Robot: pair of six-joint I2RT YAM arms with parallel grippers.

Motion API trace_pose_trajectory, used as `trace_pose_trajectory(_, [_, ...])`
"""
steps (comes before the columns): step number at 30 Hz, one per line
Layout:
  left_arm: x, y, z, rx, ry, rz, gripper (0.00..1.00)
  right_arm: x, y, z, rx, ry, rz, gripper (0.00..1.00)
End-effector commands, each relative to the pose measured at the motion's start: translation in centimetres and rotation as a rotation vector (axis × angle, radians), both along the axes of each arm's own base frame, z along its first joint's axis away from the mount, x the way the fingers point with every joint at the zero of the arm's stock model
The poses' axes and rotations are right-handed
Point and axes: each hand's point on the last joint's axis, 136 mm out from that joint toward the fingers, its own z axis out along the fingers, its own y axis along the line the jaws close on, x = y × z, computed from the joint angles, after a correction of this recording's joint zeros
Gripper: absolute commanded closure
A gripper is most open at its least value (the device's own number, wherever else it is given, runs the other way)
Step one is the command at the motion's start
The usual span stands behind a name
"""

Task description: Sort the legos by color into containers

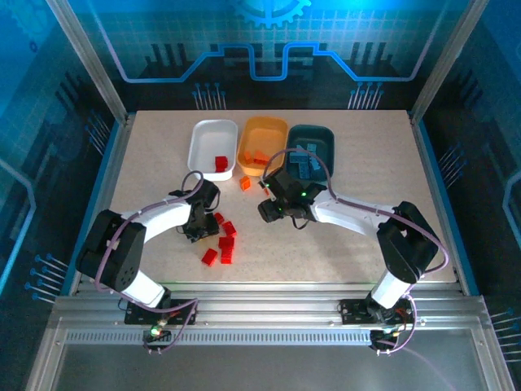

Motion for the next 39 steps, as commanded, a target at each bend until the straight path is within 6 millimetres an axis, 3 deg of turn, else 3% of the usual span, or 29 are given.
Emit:
trace_pose_trajectory(1, [4.4, 3.1, 0.0, 0.141, -0.16, 0.021, 0.62, 0.3, -0.4, 0.8, 0.027, -0.023, 0.002, 0.4])
trace_pose_trajectory(11, [4.5, 2.8, 1.5, 0.129, -0.165, 0.022, 0.64, 0.4, -0.5, 0.8, 0.032, -0.021, -0.002, 0.4])
trace_pose_trajectory(21, [5.6, 2.4, 6.6, 0.125, -0.231, 0.002, 0.63, 0.7, -1.0, 0.8, 0.039, -0.023, -0.023, 0.41])
trace_pose_trajectory(26, [9.6, 1.1, 10.9, 0.114, -0.31, -0.036, 0.63, 1.0, -1.5, 0.7, 0.042, -0.024, -0.041, 0.41])
trace_pose_trajectory(30, [14.7, -0.5, 13.2, 0.11, -0.358, -0.083, 0.62, 1.2, -1.9, 0.5, 0.042, -0.02, -0.052, 0.41])
trace_pose_trajectory(35, [20.9, -2.6, 12.9, 0.068, -0.356, -0.125, 0.63, 1.4, -2.3, 0.1, 0.037, -0.015, -0.065, 0.41])
trace_pose_trajectory(39, [24.4, -2.4, 10.7, 0.034, -0.306, -0.098, 0.64, 1.5, -2.5, 0.1, 0.035, -0.017, -0.07, 0.42])
